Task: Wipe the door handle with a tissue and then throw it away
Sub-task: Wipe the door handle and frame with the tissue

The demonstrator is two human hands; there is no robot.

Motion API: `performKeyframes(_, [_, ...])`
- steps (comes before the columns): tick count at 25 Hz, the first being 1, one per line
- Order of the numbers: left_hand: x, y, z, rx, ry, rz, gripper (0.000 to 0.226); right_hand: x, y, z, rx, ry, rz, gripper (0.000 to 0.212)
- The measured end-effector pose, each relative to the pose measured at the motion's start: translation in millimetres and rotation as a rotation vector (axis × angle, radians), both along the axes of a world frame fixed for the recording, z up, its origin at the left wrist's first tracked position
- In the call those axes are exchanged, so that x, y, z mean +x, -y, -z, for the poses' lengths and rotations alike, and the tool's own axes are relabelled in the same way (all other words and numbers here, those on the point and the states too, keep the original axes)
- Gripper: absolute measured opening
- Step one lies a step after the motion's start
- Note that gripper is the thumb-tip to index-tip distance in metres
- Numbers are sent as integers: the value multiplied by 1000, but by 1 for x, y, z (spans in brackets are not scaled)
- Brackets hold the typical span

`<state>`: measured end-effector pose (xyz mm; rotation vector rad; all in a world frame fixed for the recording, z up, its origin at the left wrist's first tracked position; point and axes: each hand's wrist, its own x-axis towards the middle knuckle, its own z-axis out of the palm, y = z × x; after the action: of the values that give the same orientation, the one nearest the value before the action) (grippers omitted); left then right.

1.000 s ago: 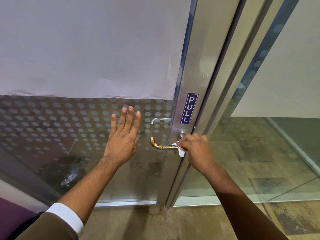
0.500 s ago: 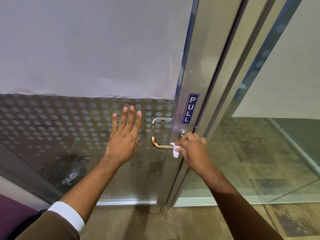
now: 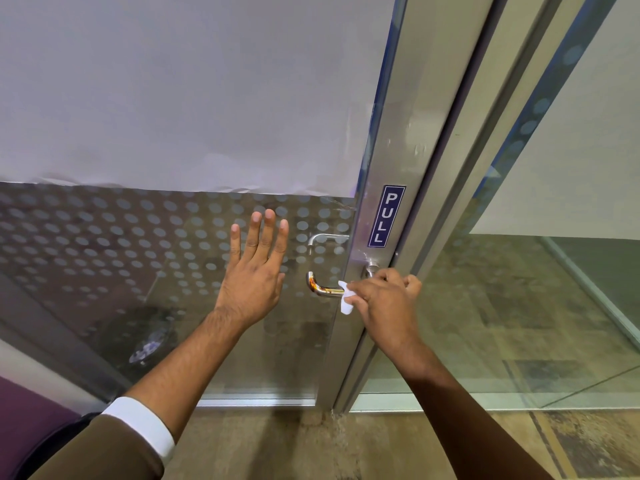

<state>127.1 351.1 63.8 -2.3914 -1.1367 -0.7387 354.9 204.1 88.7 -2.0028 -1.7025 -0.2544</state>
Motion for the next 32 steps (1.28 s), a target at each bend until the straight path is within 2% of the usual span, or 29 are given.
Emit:
performKeyframes(6, [-1,1,0,-9,-10,-3,123,18,3,4,-54,21,-103,25])
performKeyframes(10, [-2,1,-1,-12,-16,-2,124,4,-7,0,-147,37,-75,22])
performKeyframes(14, [-4,0,-1,-15,-23,-1,124,11,1,7,-98,-16,-34,31])
performKeyframes(19, [-3,1,0,-21,-18,-6,124,10,4,4,3,-9,-66,13])
performKeyframes(26, [-4,1,-1,-21,-15,2,122,5,2,2,-62,-14,-24,13])
performKeyframes(32, [-3,0,0,-28,-16,4,123,-10,-9,-2,-90,33,-83,9])
